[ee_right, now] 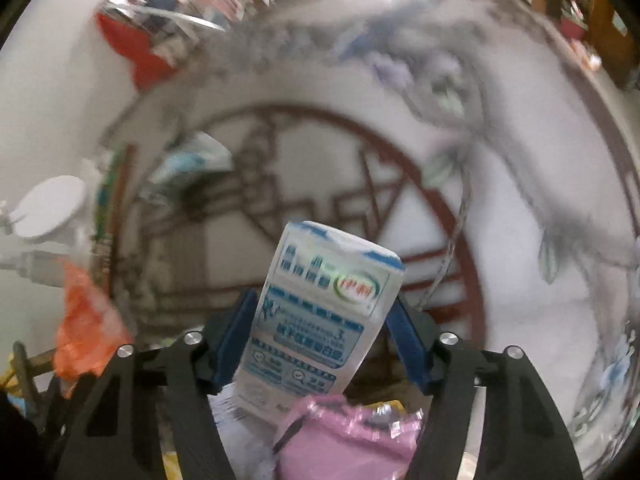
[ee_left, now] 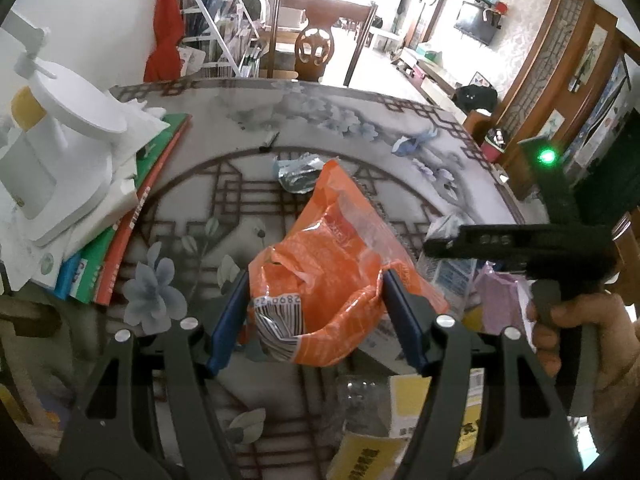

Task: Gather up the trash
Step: 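Grasp the white milk carton with the right tool while the left tool holds the bag, then carry bag and carton over the red bucket and open both tools to drop them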

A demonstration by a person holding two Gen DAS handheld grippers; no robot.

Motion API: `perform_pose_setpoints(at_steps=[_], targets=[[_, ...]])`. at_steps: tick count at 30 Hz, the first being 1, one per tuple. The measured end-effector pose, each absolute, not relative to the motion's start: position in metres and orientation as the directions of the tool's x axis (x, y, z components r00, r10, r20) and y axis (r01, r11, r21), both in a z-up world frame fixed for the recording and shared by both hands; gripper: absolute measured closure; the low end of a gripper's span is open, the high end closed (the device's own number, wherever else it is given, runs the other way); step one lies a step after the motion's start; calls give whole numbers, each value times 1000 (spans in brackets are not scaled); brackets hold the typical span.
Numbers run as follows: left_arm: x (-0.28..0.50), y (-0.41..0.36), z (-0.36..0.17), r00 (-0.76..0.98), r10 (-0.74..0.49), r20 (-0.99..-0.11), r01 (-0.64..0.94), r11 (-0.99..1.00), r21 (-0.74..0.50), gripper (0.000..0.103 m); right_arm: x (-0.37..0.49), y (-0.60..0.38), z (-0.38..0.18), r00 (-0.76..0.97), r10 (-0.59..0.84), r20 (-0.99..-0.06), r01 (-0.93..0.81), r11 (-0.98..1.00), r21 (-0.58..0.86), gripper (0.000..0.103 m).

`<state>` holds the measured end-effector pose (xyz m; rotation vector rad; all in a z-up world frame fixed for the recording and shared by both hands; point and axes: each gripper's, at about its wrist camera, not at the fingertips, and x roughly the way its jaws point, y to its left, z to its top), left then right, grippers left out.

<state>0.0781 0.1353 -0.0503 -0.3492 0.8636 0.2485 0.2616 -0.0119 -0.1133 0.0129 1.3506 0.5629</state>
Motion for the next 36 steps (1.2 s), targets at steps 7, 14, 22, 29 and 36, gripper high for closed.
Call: perform_pose_setpoints(at_steps=[7,14,22,29,36], targets=[[70,116,-19,679,68,-731,-304,932,-196,39,240,-44,-17,331,538,-775,-446,813,374,43],[61,74,6,719,-2,-695,-204,955,-214,39,204,-119,41,495,532,-688,-449,834,321,43],[77,-9,5,695,-176,-697,-2,969,-246,39,155,-251,2,582,288,-761,-233,955,183,43],[104,-97,-2,647,-275,-711,120,958,-262,39,161,-372,-34,582,104,-807,45,986,160,43],[125,-179,-18,581,-330,-744,181,944,-277,39,187,-433,-88,495,2,-869,97,994,57,43]])
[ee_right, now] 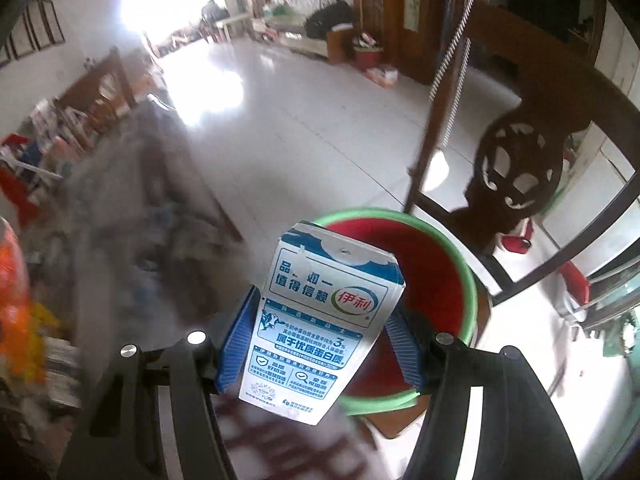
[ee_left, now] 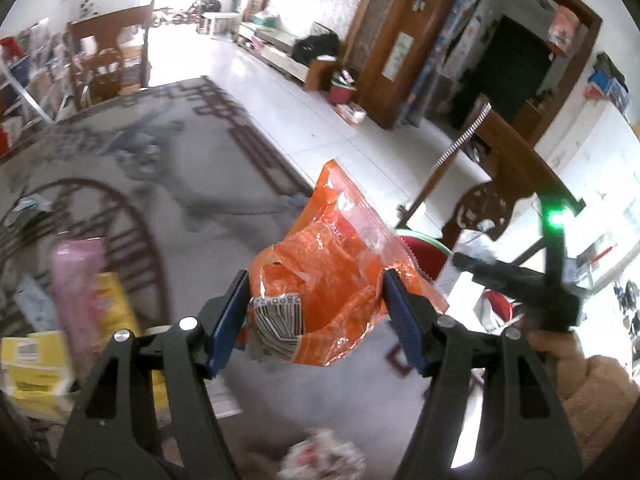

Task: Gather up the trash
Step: 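Carry bag and carton over the red bucket and open both tools to drop them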

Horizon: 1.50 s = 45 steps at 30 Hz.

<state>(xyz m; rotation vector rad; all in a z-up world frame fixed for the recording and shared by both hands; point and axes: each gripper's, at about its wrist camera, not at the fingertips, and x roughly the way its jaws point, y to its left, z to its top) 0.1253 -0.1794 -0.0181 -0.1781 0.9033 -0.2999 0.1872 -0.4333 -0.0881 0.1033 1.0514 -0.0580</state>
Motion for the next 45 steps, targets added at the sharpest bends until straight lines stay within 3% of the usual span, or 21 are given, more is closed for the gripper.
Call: perform_pose_setpoints(at_steps=[8,10,21,26,36,45], targets=[[145,-244,-30,534,-341,-774,230,939,-254,38,199,-473,-141,376,20,-926,99,993,61,38],[151,-258,-32,528,-346,-776,248,936,-249,38,199,-482,-138,382,40,-923,112,990,90,29],[176,-340,-46,443,-412,-796,397,886,-238,38,175,-544,-76,520,17,-854,235,958,162,27],[180,-365,-51,430,-405,-807,445,873,-201,16,168,-564,-69,536,-6,-844,291,940,178,27],[166,-330,-23,480,-414,-773,387,891,-236,11,165,-547,-66,546,3,-837,264,948,176,25],[139,-271,-4,570,-346,-745,303,932,-201,9,166,-481,-51,571,58,-819,138,976,166,22]])
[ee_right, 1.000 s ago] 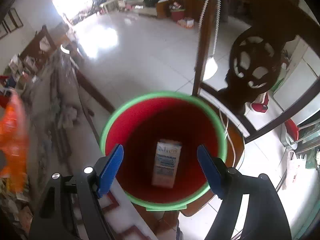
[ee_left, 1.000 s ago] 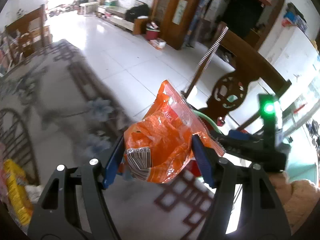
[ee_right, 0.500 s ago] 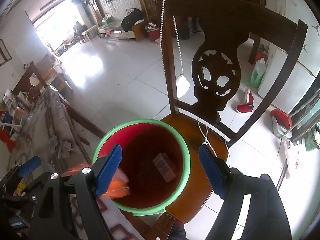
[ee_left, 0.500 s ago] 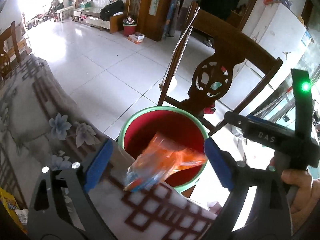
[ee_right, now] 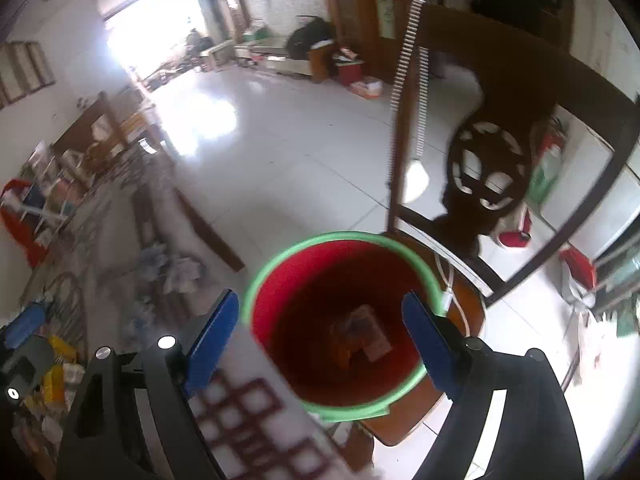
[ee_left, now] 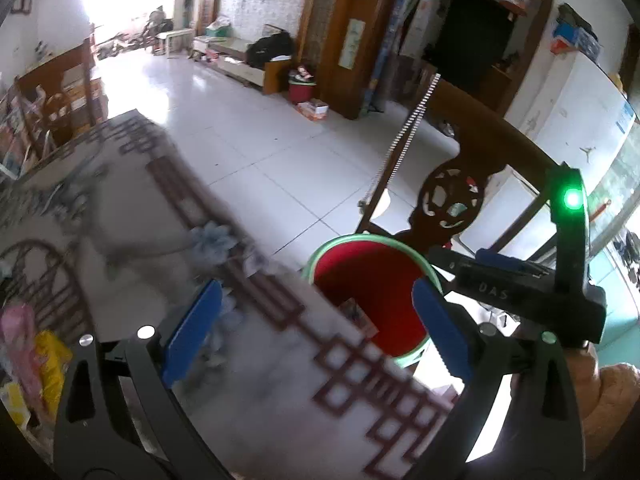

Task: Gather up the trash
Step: 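Carry bag and carton over the red bucket and open both tools to drop them, then grasp the yellow medicine box with the left tool while the right tool returns to the table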

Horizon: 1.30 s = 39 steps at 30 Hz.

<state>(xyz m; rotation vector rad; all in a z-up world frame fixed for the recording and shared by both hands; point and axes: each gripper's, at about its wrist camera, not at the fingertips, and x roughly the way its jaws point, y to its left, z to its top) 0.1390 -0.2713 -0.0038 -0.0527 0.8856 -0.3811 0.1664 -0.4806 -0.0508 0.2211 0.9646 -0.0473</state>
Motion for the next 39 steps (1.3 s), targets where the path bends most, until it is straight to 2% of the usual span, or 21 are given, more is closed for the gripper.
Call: perform_pose_setpoints(at_steps=[7,11,15,18,21,34,39], targets=[[114,-196,-1,608,-293,-738,183,956,-228,9,162,-417,-47,561,98,-822,43,988,147,22],[96,-135,-1,631,-231,-741,47,964,-261,9,156,-378,-46,553,124,-824,-20,990,136,22],[67,-56,-3,651,-154,-744,-182,919,-350,7,149,-338,-45,549,158,-820,-78,987,138,22],[31,4,-9,650,-57,-758,-430,795,-428,6,144,-308,-46,541,188,-820,-121,982,145,22],[7,46,-27,641,-76,-764,-571,617,-541,6,141,-283,-48,531,207,-821,-153,977,147,22],[43,81,-77,582,-229,-780,-642,458,-614,6,120,-221,-45,541,209,-815,-239,967,89,22],[58,90,-84,585,-248,-772,-612,489,-621,6,116,-217,-45,539,198,-819,-231,970,82,22]])
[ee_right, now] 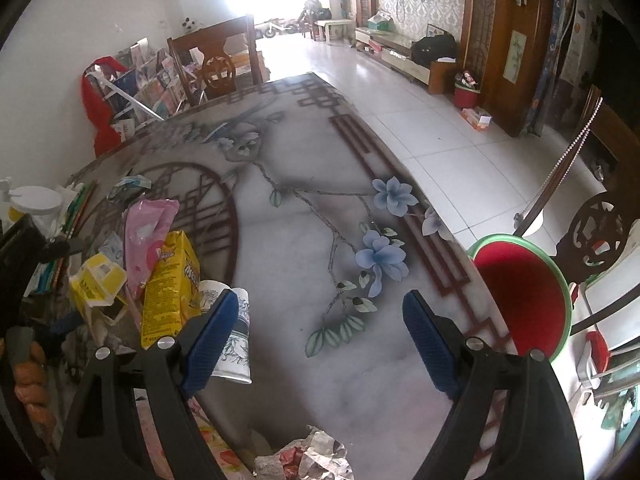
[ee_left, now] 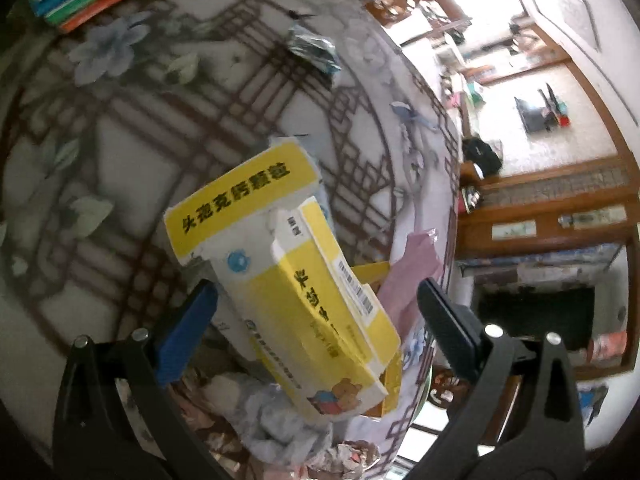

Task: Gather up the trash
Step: 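Grasp the yellow medicine box with the left tool while the right tool returns to the table, then grasp the pink plastic wrapper with the right tool while the left tool holds the box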

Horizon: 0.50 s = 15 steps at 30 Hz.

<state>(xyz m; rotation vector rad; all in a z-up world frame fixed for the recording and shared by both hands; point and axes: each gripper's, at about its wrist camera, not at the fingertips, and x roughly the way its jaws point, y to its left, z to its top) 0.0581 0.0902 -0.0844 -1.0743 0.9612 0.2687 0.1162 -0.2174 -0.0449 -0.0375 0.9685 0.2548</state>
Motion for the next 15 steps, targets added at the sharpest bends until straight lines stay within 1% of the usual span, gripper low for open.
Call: perform_pose_setpoints(at_steps=[1,2,3,4,5,6,9,15], targets=[[59,92,-85,591,-252,-767,-599,500,-626,10,118,-216,-45,538,196,-820,-229,970,82,22],[59,94,-85,592,-253,-765,-591,510,-626,24,119,-216,-45,538,196,-820,-227,970,82,22],[57,93,-85,591,-261,-763,-583,516,-628,34,121,-214,-45,538,196,-820,-227,970,83,22],[57,95,-87,589,-277,-759,-572,520,-634,53,121,-213,-45,536,198,-820,-227,970,86,22],[56,97,-90,585,-303,-752,-560,520,-645,60,122,-211,-45,532,204,-822,-230,969,91,22],[54,100,-94,587,-329,-740,-550,509,-662,60,125,-209,-45,526,213,-824,-237,967,99,22],[41,108,-95,601,-343,-722,-532,502,-682,65,136,-193,-42,495,276,-824,-279,948,150,22],[25,115,-82,600,-287,-747,-498,597,-629,68,159,-148,-40,403,397,-825,-369,895,251,21]])
